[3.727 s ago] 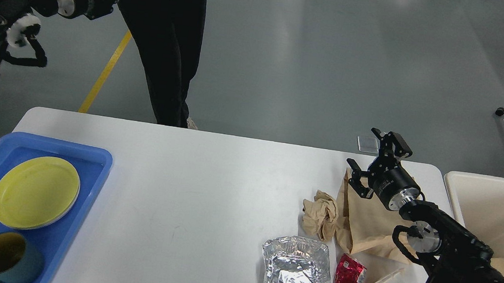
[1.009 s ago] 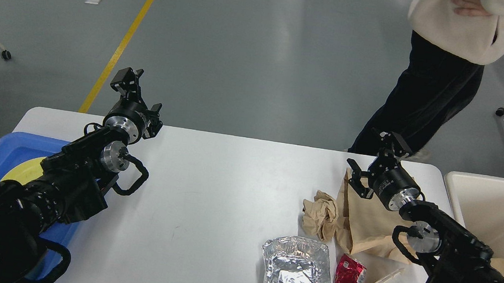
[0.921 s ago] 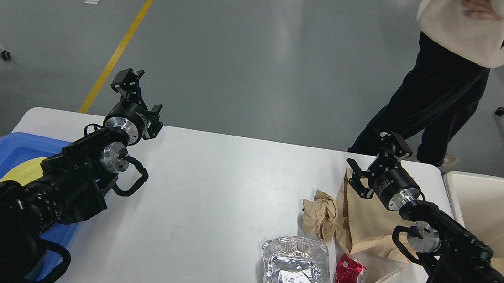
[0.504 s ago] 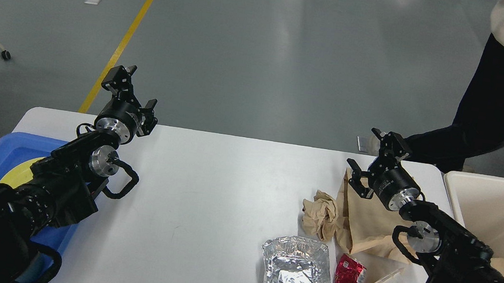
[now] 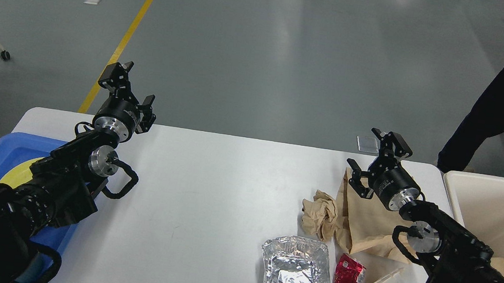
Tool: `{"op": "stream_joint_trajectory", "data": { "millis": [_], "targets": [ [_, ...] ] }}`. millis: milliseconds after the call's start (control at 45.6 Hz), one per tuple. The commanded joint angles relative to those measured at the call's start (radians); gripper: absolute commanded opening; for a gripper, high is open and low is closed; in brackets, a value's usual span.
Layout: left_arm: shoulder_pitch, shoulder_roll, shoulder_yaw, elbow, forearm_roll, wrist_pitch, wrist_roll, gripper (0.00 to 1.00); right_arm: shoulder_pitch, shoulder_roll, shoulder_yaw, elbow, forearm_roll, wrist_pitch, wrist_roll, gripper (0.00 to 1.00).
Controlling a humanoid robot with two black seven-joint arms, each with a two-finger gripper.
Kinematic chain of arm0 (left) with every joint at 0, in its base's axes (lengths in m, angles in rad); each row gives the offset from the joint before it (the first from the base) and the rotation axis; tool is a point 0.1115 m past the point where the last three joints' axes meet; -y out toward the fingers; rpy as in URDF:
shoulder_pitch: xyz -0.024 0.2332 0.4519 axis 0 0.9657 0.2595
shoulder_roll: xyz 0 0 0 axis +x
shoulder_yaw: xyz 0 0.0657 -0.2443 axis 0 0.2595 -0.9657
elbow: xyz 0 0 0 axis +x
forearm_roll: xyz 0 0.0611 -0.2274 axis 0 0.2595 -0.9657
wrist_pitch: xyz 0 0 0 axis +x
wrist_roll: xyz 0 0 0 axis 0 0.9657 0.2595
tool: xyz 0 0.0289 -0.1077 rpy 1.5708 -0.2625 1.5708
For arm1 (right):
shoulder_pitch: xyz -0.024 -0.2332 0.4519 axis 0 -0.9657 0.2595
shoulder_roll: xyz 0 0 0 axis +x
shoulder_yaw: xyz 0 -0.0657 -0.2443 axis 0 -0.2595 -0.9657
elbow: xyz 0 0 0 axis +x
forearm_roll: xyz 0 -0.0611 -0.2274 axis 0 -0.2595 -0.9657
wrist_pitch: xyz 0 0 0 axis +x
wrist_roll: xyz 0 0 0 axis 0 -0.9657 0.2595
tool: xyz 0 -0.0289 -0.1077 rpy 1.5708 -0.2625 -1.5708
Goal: Tidy desktop
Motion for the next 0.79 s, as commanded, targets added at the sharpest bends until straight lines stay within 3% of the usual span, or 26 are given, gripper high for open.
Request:
{"op": "stream_joint_trajectory", "data": {
  "millis": [0, 767],
  "targets": [
    [0.0, 0.0, 0.0, -0.001, 0.0, 0.0, 0.001, 0.96, 0.0, 0.0, 0.0, 0.0, 0.0, 0.0, 0.0, 1.0],
    [0.0, 0.0, 0.0, 0.0, 0.0, 0.0, 0.0, 0.96, 0.0, 0.0, 0.0, 0.0, 0.0, 0.0, 0.0, 1.0]
  ]
}}
